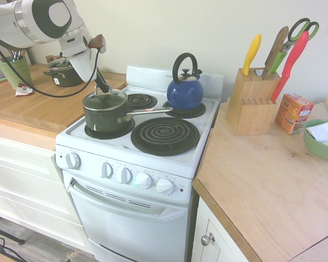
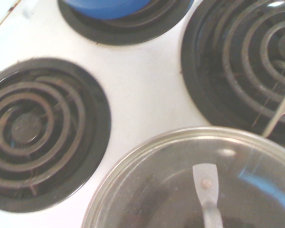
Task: Cover the lid of the pot
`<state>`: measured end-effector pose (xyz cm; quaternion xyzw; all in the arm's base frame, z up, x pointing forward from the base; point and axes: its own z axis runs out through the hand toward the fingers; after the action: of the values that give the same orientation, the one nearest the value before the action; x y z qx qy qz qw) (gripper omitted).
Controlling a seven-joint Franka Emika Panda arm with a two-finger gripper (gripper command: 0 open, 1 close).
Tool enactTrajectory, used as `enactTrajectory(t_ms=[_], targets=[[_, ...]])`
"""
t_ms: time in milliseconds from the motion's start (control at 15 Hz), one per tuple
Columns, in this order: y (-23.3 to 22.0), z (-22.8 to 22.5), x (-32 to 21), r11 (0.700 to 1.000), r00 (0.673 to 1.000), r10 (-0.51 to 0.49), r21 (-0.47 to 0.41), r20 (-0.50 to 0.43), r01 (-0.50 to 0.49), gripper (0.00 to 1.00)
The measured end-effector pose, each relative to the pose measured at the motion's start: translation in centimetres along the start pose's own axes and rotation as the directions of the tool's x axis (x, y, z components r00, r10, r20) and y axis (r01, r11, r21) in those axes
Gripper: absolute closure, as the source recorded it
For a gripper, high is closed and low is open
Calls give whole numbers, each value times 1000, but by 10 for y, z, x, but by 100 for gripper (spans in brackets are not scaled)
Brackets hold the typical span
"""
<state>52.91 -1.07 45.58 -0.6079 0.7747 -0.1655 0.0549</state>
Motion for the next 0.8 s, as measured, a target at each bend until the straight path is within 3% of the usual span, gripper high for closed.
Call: enactTrajectory(t_ms=[800], targets=[[-8,-4,19,999,999,32,41,-6,-32,100]])
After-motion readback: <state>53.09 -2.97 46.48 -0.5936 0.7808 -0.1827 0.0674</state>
